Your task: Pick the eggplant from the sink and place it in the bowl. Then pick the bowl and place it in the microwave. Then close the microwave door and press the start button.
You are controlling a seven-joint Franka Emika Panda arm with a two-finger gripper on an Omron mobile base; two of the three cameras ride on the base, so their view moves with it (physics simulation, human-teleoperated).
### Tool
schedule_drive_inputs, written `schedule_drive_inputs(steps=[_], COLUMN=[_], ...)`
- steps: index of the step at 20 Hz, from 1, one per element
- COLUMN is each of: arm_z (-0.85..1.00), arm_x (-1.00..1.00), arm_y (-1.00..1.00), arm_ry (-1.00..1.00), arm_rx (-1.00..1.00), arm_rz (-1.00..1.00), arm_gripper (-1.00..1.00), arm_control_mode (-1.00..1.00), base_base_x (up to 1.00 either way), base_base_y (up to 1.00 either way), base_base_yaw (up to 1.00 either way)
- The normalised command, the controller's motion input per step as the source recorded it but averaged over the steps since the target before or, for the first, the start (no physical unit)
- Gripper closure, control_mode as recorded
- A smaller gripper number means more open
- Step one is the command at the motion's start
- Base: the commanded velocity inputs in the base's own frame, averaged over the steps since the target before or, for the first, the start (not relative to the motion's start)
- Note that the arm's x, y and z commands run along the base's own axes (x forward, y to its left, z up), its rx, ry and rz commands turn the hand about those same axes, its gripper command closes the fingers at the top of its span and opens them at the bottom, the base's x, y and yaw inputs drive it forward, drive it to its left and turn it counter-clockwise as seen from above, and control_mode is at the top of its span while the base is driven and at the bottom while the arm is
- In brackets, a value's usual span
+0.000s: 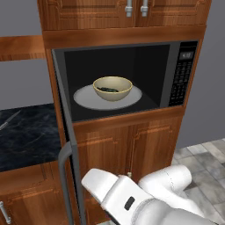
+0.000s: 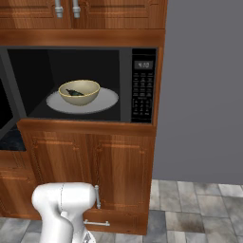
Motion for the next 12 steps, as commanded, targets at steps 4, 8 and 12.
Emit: schedule_drive_inputs(steps=[4, 8, 12], arm_z=[0.0, 0.0, 0.0], arm_x=[-0.78, -0.79, -0.57], arm_y=[0.74, 0.93, 0.91], arm_ry=[-0.27, -0.19, -0.18], arm_rx=[-0.07, -0.05, -0.06], arm_rz=[-0.08, -0.09, -0.11], arm_gripper=[-1.0, -1.0, -1.0], arm_control_mode=[-1.0, -1.0, -1.0], base_base_x=[0.0, 0.0, 0.0], base_base_y=[0.0, 0.0, 0.0], base_base_yaw=[0.0, 0.0, 0.0])
